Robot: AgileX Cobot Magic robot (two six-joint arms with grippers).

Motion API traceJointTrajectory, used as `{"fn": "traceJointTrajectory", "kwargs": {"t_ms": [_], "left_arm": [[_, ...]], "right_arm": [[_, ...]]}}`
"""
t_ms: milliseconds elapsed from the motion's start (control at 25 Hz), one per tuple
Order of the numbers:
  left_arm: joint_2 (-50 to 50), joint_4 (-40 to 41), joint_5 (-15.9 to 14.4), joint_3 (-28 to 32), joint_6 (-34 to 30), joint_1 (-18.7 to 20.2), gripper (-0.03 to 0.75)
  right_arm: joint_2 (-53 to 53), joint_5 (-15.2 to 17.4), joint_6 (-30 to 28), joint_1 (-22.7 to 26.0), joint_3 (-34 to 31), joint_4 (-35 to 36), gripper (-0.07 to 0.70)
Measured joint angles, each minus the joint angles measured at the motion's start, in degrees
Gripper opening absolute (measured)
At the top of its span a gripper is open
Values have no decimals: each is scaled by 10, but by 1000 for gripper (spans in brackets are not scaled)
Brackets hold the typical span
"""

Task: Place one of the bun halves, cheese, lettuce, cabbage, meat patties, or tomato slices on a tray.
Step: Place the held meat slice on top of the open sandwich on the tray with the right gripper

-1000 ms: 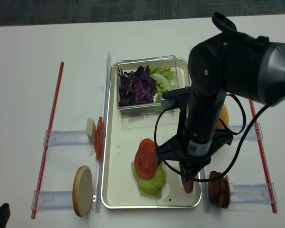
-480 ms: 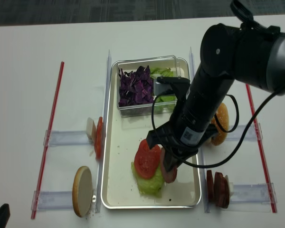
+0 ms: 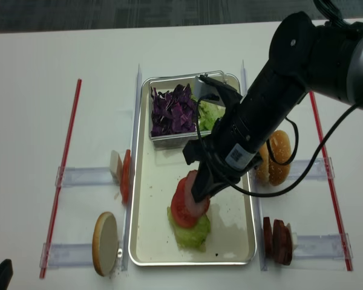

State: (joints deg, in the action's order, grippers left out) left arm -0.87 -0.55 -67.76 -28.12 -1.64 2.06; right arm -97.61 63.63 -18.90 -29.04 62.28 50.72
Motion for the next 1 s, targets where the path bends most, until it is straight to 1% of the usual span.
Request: {"fn": "traceJointTrajectory", "kwargs": {"t_ms": [240, 360, 440, 560, 840, 1000], "left_arm": [[0, 0, 0, 0, 0, 0, 293], [0, 0, 0, 0, 0, 0, 293], [0, 0, 0, 0, 0, 0, 293], [0, 0, 0, 0, 0, 0, 293], [0, 0, 0, 0, 0, 0, 293], [0, 0, 0, 0, 0, 0, 293]], "right_arm": [[-33, 15, -53, 1, 0, 39, 116], [-49, 16, -80, 1, 0, 53, 116], [-56, 16, -97, 7, 0, 73, 116], [-65, 29, -119, 21, 0, 97, 116], [-81, 37, -168, 45, 1, 123, 117], [-96, 38, -181, 46, 0, 130, 116]]}}
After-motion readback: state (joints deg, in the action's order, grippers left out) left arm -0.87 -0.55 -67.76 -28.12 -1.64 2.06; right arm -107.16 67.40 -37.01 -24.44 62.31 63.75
